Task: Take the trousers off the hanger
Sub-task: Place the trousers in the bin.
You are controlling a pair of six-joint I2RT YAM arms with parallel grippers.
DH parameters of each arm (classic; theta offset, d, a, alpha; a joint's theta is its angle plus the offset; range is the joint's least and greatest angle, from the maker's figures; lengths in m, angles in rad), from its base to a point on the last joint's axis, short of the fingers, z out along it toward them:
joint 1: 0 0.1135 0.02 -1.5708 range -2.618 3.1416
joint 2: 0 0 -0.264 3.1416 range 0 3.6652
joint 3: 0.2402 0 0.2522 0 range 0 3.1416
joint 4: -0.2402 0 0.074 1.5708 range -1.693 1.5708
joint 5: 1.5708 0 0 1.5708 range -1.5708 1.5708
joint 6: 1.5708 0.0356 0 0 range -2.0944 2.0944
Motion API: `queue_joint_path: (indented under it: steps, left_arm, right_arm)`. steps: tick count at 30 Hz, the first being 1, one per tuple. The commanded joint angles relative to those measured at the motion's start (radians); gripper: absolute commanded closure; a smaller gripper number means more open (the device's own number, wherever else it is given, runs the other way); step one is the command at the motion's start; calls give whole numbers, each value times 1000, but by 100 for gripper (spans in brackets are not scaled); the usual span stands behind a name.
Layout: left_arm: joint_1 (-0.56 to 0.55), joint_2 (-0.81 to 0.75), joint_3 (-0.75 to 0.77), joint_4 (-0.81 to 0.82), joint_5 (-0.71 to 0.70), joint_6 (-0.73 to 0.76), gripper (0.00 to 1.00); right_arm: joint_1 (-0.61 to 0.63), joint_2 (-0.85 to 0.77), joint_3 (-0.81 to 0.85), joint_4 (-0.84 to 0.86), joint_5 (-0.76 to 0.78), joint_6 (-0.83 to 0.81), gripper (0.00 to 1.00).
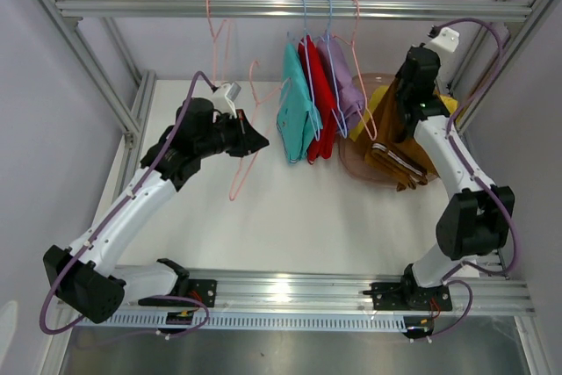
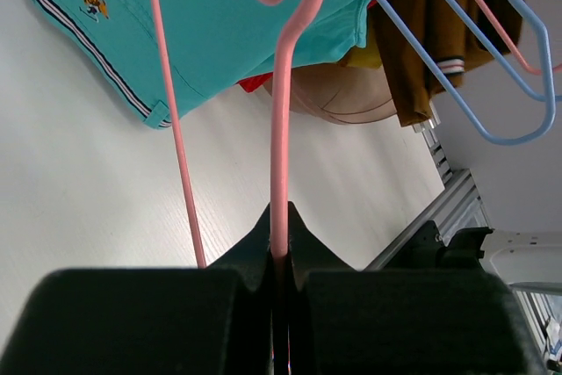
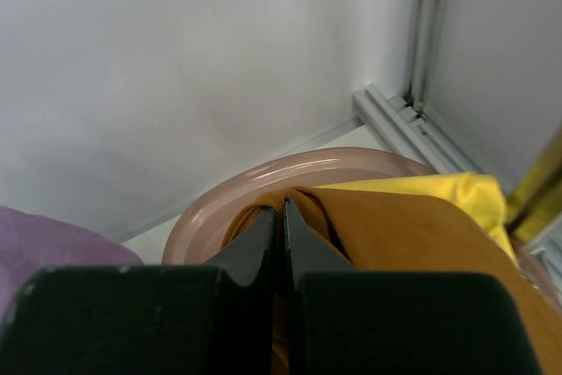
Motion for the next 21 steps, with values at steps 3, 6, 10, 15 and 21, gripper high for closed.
queue_joint_path:
  steps: [3, 6, 10, 15, 21]
  left_arm:
    - [-10, -20, 57, 15, 31, 29, 100]
    - [-10, -17, 57, 12, 32, 30, 100]
    - [-9, -14, 58, 10, 36, 30, 100]
    - [-10, -15, 61, 10, 42, 30, 100]
    - [-10, -21, 60, 9, 50, 33, 99]
  right_arm:
    - [18, 120, 173, 95, 9, 6, 100]
    - [29, 198, 245, 70, 9, -13, 96]
    - [27, 246, 285, 33, 1, -15, 23]
    - [27, 206, 260, 23, -6, -20, 10]
    - [26, 102, 149, 33, -16, -3, 16]
